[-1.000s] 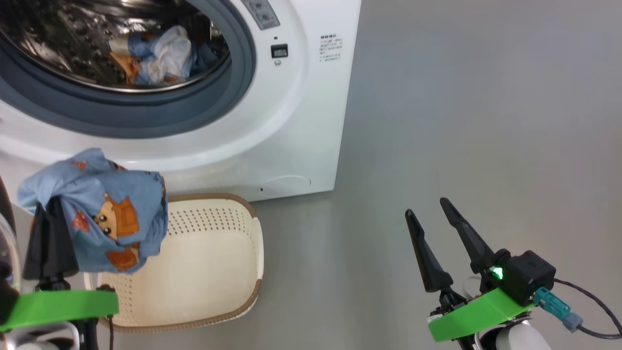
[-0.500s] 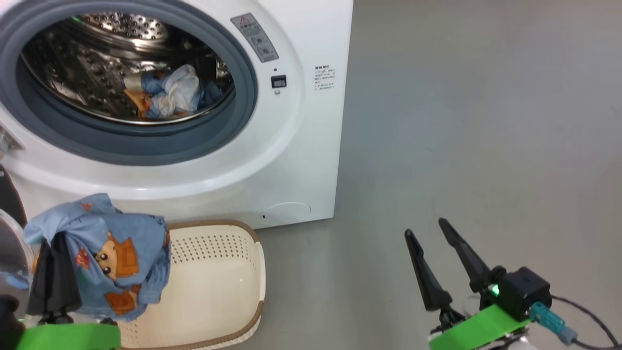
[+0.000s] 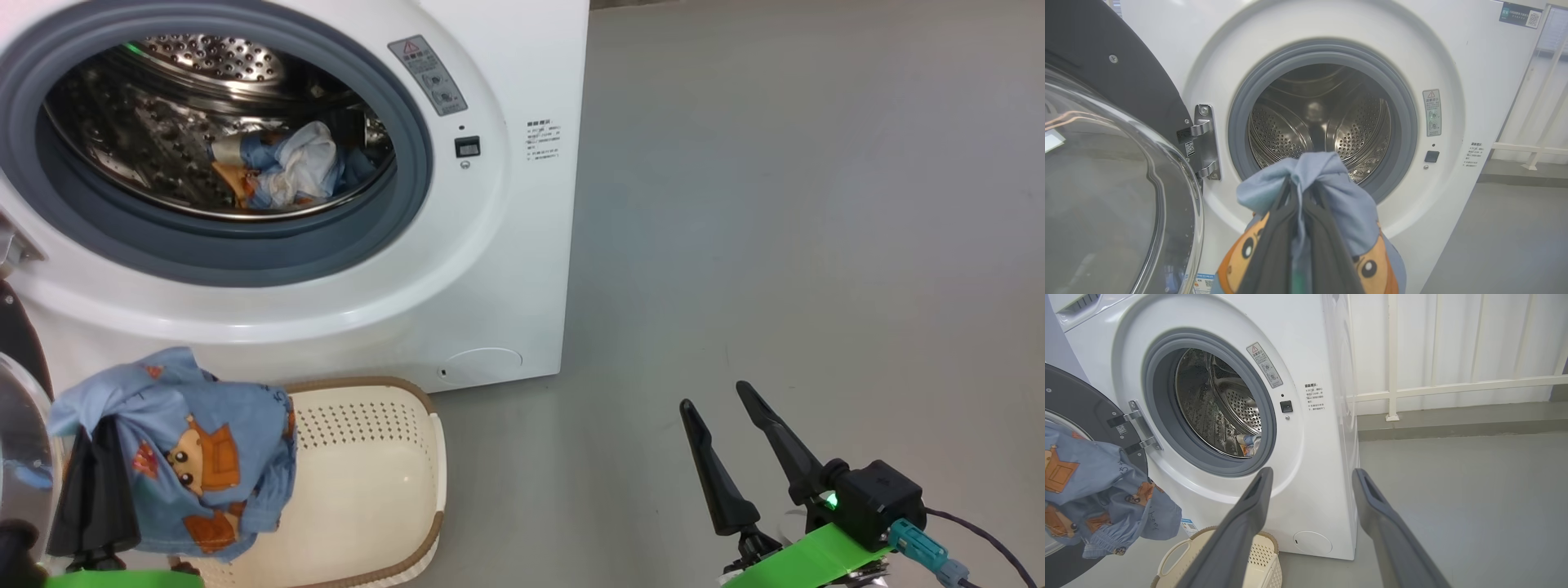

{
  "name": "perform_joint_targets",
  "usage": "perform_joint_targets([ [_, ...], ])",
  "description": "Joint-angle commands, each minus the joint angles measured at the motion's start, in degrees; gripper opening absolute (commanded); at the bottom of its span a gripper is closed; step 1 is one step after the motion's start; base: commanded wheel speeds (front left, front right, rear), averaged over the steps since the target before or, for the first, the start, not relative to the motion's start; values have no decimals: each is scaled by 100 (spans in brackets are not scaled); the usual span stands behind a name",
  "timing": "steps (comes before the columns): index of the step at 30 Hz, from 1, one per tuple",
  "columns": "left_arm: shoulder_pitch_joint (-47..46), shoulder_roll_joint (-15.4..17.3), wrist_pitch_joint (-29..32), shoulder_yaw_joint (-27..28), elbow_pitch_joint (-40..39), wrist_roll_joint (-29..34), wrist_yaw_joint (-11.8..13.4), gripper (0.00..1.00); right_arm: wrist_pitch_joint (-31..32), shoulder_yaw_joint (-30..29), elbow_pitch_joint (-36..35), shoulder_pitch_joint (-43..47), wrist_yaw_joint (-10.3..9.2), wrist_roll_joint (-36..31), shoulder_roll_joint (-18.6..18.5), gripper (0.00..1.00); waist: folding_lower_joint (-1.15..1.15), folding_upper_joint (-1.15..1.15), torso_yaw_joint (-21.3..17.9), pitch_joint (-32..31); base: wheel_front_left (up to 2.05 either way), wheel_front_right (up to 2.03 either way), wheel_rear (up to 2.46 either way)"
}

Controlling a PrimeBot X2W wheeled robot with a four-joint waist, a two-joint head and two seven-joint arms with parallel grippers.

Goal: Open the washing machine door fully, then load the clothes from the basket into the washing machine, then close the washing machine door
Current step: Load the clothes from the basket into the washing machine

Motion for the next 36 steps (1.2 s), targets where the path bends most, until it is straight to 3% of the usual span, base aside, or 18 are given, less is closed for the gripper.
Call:
perform_joint_targets([
  [1, -54, 158, 3, 185, -178, -5, 21, 0, -27, 165, -165, -7, 8, 42, 11, 100, 0, 0, 7, 18, 0, 0, 0],
  [19, -552, 185, -47, 65, 17, -128, -23, 0, -27, 29, -343, -177, 8, -22, 29, 100, 0, 0, 75, 827, 0, 0, 0],
  [33, -1672, 328, -124, -75, 571, -83, -148, 0, -27, 40, -454, -497, 8, -96, 46, 100, 0, 0, 92, 1614, 0, 0, 0],
  [35, -2119, 421, -129, -101, 872, -74, -182, 0, -27, 93, -439, -577, 8, -97, 48, 100, 0, 0, 44, 1737, 0, 0, 0],
  [36, -3191, 742, -47, -224, 1517, 93, -220, 0, -27, 207, -395, -705, 8, -17, 49, 100, 0, 0, -154, 1979, 0, 0, 0],
])
